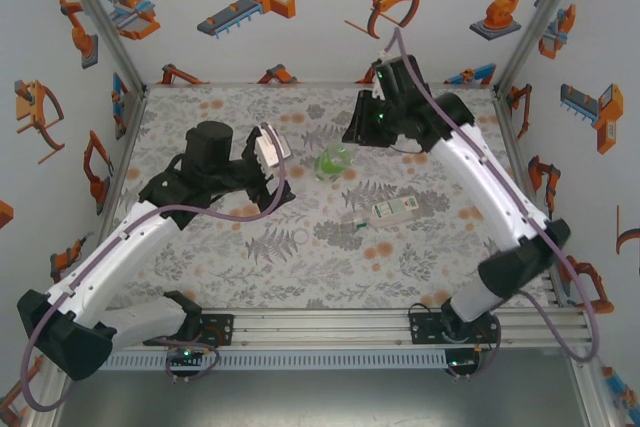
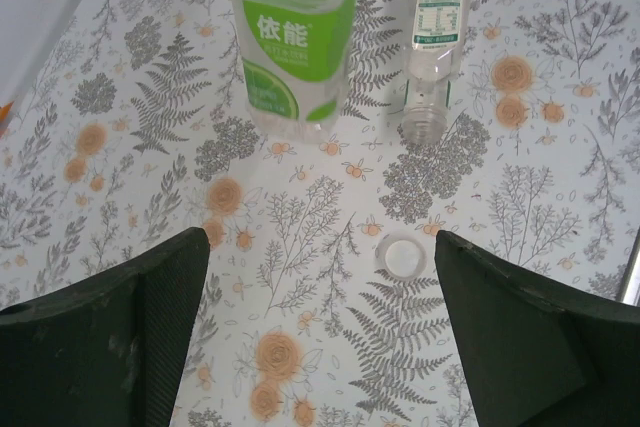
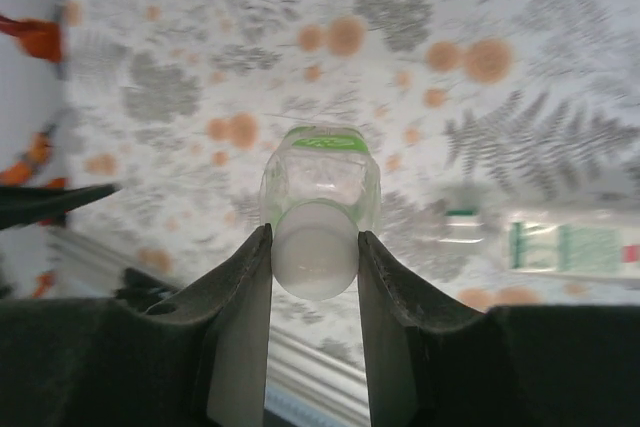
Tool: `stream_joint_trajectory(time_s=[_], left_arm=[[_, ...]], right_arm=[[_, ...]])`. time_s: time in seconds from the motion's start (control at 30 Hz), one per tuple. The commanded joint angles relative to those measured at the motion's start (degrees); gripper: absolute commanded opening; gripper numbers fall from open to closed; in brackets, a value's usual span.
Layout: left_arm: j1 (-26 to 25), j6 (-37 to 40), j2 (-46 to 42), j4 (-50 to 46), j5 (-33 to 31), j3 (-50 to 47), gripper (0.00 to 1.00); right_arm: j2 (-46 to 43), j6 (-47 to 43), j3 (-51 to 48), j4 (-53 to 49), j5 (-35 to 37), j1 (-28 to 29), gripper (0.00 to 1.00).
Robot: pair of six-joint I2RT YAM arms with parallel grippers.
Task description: Screw on the bottle caps
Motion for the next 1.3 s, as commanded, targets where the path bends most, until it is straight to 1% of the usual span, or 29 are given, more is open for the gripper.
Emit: stream_joint_trajectory(time_s=[0.0, 0.17, 0.27, 0.4, 0.57, 0.6, 0.63, 0.7, 0.73, 0.87, 0.9, 1.03, 1.1, 1.2, 1.27], left_arm=[[0.9, -6.6, -0.4, 1.4, -0.7, -0.4, 0.85], [1.0, -11.5, 0.4, 1.1, -1.1, -0.2, 0.82], [1.0, -13.4, 0.4, 2.0, -0.5, -0.7, 0.82], [0.8, -14.7, 0.4, 2.4, 0.0, -1.0, 0.81], [0.8, -15.4, 0.2, 2.3, 0.7, -1.1, 0.81], [0.8, -15.4, 0.1, 2.3, 0.8, -1.1, 0.81], [0.8, -15.3, 0.1, 2.2, 0.8, -1.1, 0.81], [0.8, -15.3, 0.2, 2.2, 0.8, -1.1, 0.81], [0.8, -15.2, 0.2, 2.3, 0.8, -1.1, 0.81], [0.8, -14.9, 0.5, 1.9, 1.1, -0.7, 0.81], [0.8, -14.9, 0.6, 1.9, 1.2, -0.7, 0.81], [0.8, -15.0, 1.0, 2.4, 1.9, -0.3, 0.81], [0.8, -14.9, 1.5, 1.9, 2.5, 0.3, 0.81], [0.8, -14.7, 1.8, 1.7, 2.8, 1.0, 0.81], [0.8, -14.6, 1.5, 1.7, 2.6, 1.0, 0.81]], right_arm=[[7.6, -14.2, 7.5, -10.7, 6.2, -1.9, 0.00], [18.0, -21.3, 15.5, -9.1, 6.9, -4.2, 0.00], [22.6, -23.4, 17.2, -6.0, 7.4, -5.2, 0.00], [25.5, -24.5, 16.0, 0.1, 6.2, -6.7, 0.00], [27.1, -25.3, 15.3, 1.4, 4.9, -7.5, 0.00], [26.9, -25.4, 14.3, 1.7, 4.9, -7.5, 0.02], [26.5, -25.4, 13.5, 2.0, 4.8, -7.6, 0.07], [25.6, -25.6, 12.2, 2.6, 4.8, -7.5, 0.25], [25.4, -25.7, 12.2, 2.6, 4.9, -7.5, 0.31], [24.5, -26.8, 14.8, 1.1, 5.4, -7.8, 0.51], [24.3, -27.2, 16.2, 0.2, 5.5, -8.0, 0.54], [23.1, -28.9, 21.1, -3.4, 6.3, -8.2, 0.62], [21.5, -30.9, 21.6, -4.0, 6.1, -8.2, 0.65], [16.8, -36.2, 17.5, -3.1, 2.0, -8.7, 0.65], [11.8, -42.2, 11.6, -1.7, -3.6, -8.9, 0.64]])
